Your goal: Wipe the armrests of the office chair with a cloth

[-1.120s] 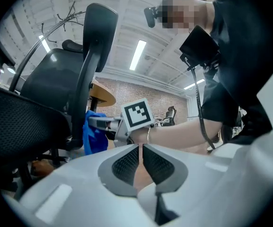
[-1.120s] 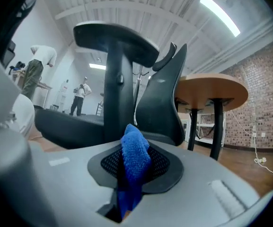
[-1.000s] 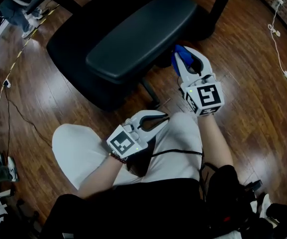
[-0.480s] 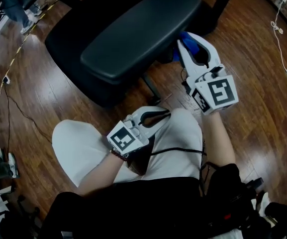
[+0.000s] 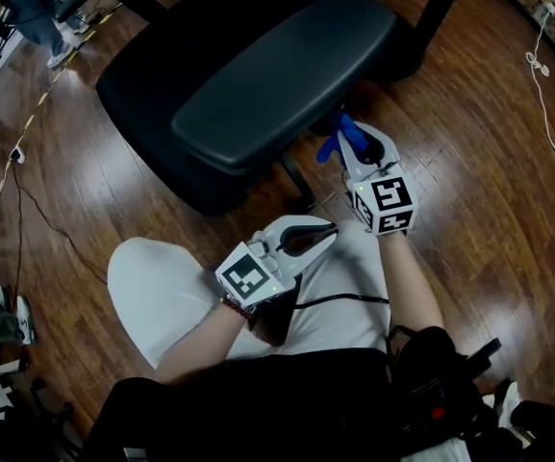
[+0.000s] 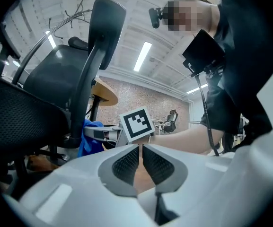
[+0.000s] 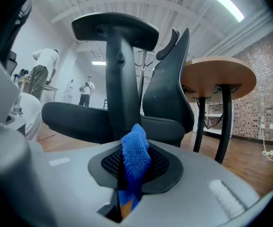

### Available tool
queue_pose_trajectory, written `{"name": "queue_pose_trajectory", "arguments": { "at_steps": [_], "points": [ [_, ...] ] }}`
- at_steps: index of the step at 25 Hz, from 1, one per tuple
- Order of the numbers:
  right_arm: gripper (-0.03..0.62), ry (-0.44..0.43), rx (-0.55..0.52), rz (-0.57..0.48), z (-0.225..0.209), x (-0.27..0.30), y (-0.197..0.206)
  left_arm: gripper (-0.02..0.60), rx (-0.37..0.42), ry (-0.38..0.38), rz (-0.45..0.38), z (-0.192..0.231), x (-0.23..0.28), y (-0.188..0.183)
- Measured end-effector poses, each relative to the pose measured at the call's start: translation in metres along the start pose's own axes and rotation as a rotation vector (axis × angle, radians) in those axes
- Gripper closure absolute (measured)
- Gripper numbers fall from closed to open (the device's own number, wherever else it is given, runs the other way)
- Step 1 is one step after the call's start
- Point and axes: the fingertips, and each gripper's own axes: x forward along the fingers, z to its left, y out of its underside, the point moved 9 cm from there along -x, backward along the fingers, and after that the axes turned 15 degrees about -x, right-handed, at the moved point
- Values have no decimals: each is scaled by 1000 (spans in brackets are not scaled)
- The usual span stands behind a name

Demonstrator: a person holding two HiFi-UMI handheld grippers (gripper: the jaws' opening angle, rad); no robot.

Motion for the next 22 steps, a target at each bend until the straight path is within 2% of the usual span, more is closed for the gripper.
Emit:
{"name": "queue_pose_trajectory", "arguments": {
  "at_steps": [3,4,9,12,14,18,22],
  "points": [
    [530,1,-43,3,-1,-6,-22,551,3,5,-25,0,1,-7],
    [530,-3,-51,-26,0,-11,-29,551,6,5,-30,1,1,-9],
    [530,30,-111,-316,10,-39,-100,551,-10,11,-55,1,-1,-11],
    [530,43,-185,-361,18,-41,-123,551,-3,14,-55,2,-2,-12],
    [530,65,-197,-339,20,-38,-111,551,-1,16,-59,1,-2,-14],
    [530,92,-120,-254,13,-26,-65,551,-14,18,-73,0,-4,-15],
    [530,58,-84,-52,5,-10,-9,551,-3,27,-53,-3,-3,-13]
  ]
}}
